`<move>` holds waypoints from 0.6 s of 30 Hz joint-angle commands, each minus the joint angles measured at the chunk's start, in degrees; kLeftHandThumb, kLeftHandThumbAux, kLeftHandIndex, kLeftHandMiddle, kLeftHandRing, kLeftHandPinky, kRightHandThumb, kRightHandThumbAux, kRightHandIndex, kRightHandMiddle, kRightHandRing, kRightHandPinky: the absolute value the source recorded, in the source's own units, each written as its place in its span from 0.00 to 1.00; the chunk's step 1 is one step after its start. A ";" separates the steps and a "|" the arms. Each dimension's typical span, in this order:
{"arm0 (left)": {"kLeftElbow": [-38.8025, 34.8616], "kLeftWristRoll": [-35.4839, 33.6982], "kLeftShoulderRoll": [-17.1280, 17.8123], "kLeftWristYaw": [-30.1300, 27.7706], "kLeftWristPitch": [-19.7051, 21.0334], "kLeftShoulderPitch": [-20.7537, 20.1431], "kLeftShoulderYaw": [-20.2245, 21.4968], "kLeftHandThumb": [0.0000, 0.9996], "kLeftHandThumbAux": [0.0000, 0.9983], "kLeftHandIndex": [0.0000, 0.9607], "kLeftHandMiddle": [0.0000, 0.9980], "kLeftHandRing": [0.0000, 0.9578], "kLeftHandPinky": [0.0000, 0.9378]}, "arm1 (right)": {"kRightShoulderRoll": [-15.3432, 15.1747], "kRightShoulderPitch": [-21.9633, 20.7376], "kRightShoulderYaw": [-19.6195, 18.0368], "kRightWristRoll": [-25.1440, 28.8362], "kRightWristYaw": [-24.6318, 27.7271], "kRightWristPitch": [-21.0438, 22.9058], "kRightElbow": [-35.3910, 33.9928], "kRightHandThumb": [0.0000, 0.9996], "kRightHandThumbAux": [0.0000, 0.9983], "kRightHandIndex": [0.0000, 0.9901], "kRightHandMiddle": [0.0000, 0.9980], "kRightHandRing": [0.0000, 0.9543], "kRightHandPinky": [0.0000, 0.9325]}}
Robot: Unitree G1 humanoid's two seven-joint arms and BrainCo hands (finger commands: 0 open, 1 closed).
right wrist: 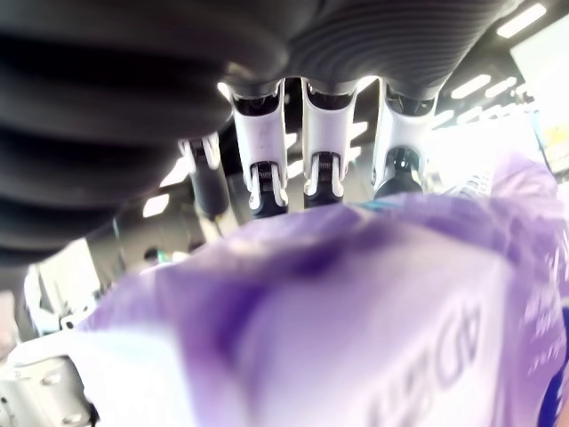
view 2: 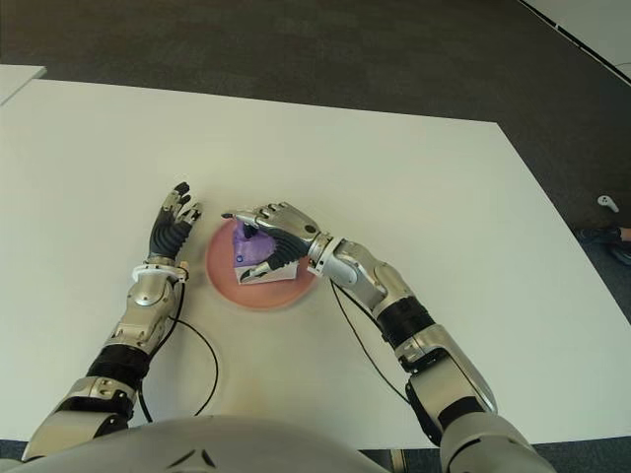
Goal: Put the tissue paper into the plate.
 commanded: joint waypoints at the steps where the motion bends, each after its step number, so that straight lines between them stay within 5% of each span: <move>1: 0.90 0.61 0.20 0.74 1.97 0.76 0.26 0.00 0.51 0.00 0.00 0.00 0.00 | -2.62 3.34 1.71 0.46 8.52 2.14 0.54 0.08 0.42 0.00 0.00 0.00 0.00; 18: 5.41 0.24 1.02 1.27 0.44 -1.45 0.96 0.00 0.53 0.00 0.00 0.00 0.00 | -4.05 3.25 -3.46 7.71 13.80 4.25 -3.49 0.05 0.38 0.00 0.00 0.00 0.00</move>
